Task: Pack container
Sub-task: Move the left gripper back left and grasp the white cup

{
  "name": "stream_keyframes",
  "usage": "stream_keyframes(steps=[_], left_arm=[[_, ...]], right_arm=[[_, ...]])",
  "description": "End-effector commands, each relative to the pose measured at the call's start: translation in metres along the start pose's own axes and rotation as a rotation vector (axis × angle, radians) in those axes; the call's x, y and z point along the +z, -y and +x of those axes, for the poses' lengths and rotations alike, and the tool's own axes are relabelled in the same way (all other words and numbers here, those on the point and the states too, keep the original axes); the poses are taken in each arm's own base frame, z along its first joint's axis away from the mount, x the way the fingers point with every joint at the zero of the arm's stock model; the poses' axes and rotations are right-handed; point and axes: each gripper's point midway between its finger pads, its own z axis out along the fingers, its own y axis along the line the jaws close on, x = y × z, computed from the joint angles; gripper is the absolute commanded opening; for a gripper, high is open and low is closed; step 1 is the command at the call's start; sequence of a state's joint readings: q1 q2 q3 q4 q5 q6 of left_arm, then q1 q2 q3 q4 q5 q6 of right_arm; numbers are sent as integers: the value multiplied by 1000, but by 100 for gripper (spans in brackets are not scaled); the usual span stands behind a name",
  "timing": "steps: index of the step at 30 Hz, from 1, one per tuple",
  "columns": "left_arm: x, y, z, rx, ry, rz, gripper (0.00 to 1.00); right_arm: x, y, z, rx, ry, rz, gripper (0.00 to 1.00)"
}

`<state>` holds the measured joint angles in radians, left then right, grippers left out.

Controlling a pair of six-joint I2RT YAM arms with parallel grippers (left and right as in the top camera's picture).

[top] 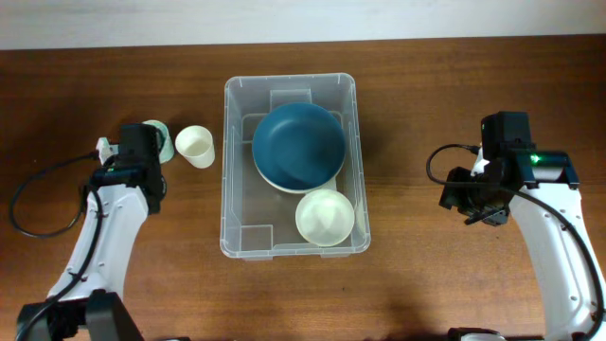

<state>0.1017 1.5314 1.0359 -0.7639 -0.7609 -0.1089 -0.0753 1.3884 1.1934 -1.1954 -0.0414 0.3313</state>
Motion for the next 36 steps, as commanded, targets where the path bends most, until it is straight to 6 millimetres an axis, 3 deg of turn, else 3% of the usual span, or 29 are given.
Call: stream_keyframes(steps=[1,7,10,16,20,31,36], left_arm=[[13,2,8,181,-7,-10,72],[13,14,2,283,26,47,72],[12,28,7,324,22,125,68],[17,38,21,359,1,153,68],[22,40,21,394,12,143,69],[63,55,9,454,3,31,72],[67,49,-6,403,43,-43,44]], right_arm=[[-3,3,-4,-9,23,14,59],[-3,3,-7,-10,34,10,58],[-3,2,-7,-10,37,9,59],[-3,2,-8,-10,41,8,59],[-3,2,-8,-10,40,8,59],[-3,3,-5,-10,26,13,59],[-3,3,-4,-9,22,14,59]])
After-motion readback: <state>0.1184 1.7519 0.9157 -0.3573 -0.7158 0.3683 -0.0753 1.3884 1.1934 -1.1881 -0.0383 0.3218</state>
